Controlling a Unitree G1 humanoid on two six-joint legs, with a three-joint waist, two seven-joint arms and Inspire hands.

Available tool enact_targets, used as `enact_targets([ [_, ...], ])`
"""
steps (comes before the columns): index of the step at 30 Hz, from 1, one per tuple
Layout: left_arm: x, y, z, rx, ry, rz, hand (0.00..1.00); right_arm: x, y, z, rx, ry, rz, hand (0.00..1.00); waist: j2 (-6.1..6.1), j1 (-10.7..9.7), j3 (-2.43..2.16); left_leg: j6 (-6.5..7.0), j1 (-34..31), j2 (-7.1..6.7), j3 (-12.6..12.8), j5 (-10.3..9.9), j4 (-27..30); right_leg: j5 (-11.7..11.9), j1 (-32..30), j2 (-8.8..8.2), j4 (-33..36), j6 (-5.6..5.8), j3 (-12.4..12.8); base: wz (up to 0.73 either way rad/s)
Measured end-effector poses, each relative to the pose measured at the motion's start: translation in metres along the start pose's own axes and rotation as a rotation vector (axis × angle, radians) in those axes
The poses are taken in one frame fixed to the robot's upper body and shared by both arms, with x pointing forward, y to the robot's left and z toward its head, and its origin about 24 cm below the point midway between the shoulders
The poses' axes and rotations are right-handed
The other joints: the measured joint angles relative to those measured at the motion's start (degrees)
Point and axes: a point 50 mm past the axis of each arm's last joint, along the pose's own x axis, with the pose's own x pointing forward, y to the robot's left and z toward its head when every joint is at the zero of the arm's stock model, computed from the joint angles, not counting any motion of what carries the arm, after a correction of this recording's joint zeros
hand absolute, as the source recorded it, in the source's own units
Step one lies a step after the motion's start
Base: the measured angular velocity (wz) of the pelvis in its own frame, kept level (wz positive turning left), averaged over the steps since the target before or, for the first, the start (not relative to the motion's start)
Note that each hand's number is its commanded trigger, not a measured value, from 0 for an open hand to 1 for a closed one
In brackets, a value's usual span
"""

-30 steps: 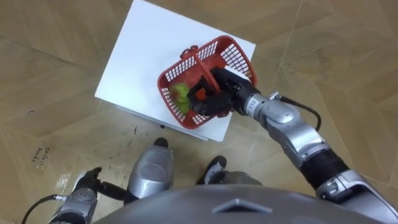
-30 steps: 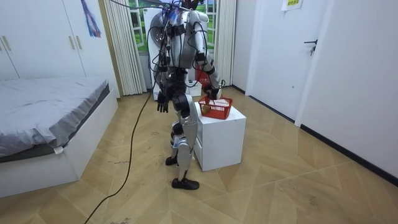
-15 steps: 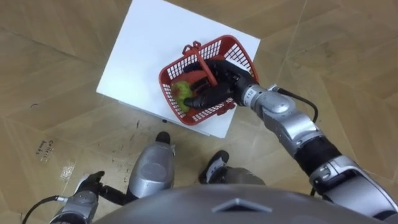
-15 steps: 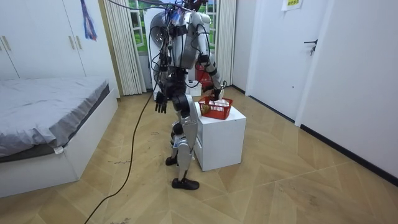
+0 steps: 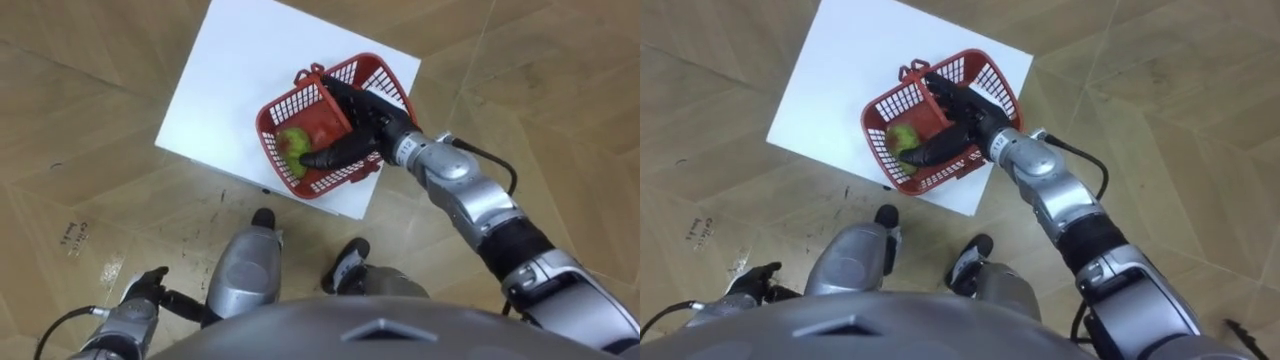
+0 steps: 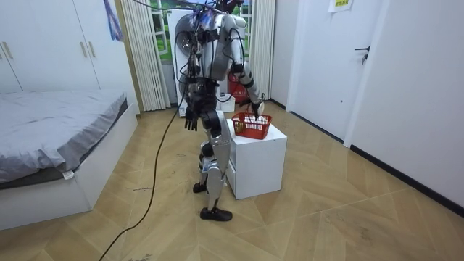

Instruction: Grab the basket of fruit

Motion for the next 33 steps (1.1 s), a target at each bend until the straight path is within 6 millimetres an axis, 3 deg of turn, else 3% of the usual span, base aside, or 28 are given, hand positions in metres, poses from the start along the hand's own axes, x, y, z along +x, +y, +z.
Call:
enact_targets([
  [4, 0.0, 0.001, -0.001, -0.002, -0.005, 0.029, 0.0, -0.013, -0.005, 0.006, -0.013, -0.073, -0.064, 0.0, 0.21, -1.47, -0.01, 0.02, 2.18, 0.13, 1.52, -0.01, -0.7, 0.02, 1.23, -0.01, -0.02, 0.04, 1.06, -0.11],
  [10, -0.001, 0.002, -0.001, -0.024, -0.021, 0.042, 0.0, -0.027, -0.017, -0.001, 0.014, -0.081, -0.179, 0.0, 1.11, -4.03, -0.17, -0.06, 5.57, 0.73, 3.85, -0.39, -1.33, 0.06, 3.16, 0.45, 0.06, 0.0, 3.14, -0.2],
  [15, -0.002, 0.004, -0.005, -0.062, -0.022, 0.084, 0.0, -0.05, -0.033, 0.002, 0.089, -0.16, -0.32, 0.0, 2.23, -7.47, -0.86, -0.04, 8.93, 0.87, 6.37, -0.37, -2.94, 0.22, 4.0, 0.57, 0.72, -0.1, 5.67, -0.25],
  [17, -0.003, 0.004, -0.009, -0.106, -0.013, 0.101, 0.0, -0.061, -0.041, -0.005, 0.101, -0.171, -0.401, 0.0, 2.86, -8.47, -1.34, -0.04, 10.32, 0.86, 6.94, -0.38, -3.4, 0.22, 4.93, 0.57, 0.65, -0.08, 6.02, -0.15],
  [20, -0.005, 0.003, -0.012, -0.133, -0.02, 0.141, 0.0, -0.08, -0.053, -0.027, 0.11, -0.112, -0.554, 0.0, 3.86, -10.7, -1.55, -0.04, 12.94, 0.86, 7.37, -0.38, -4.42, 0.16, 6.94, 0.6, 0.54, 0.0, 6.04, -0.07],
  [24, -0.008, 0.003, -0.026, -0.165, -0.008, 0.189, 0.0, -0.111, -0.065, -0.081, 0.107, 0.098, -0.741, 0.0, 4.91, -12.83, -1.92, -0.07, 16.13, 0.75, 8.2, -0.36, -6.54, 0.0, 9.48, 0.7, -0.25, 0.25, 6.24, -0.08],
  [27, -0.01, 0.002, -0.033, -0.172, 0.015, 0.212, 0.0, -0.137, -0.061, -0.123, 0.079, 0.29, -0.798, 0.0, 5.05, -13.76, -1.97, -0.14, 17.71, 0.75, 8.21, -0.33, -7.24, -0.18, 10.6, 0.78, -0.21, 0.34, 6.37, -0.05],
  [33, -0.012, -0.001, -0.037, -0.171, 0.005, 0.21, 0.0, -0.172, -0.043, -0.18, 0.038, 0.592, -0.779, 0.0, 5.25, -13.79, -1.69, -0.26, 19.96, 0.76, 8.46, -0.27, -8.15, -0.37, 12.31, 0.98, -0.4, 0.41, 6.62, -0.04],
])
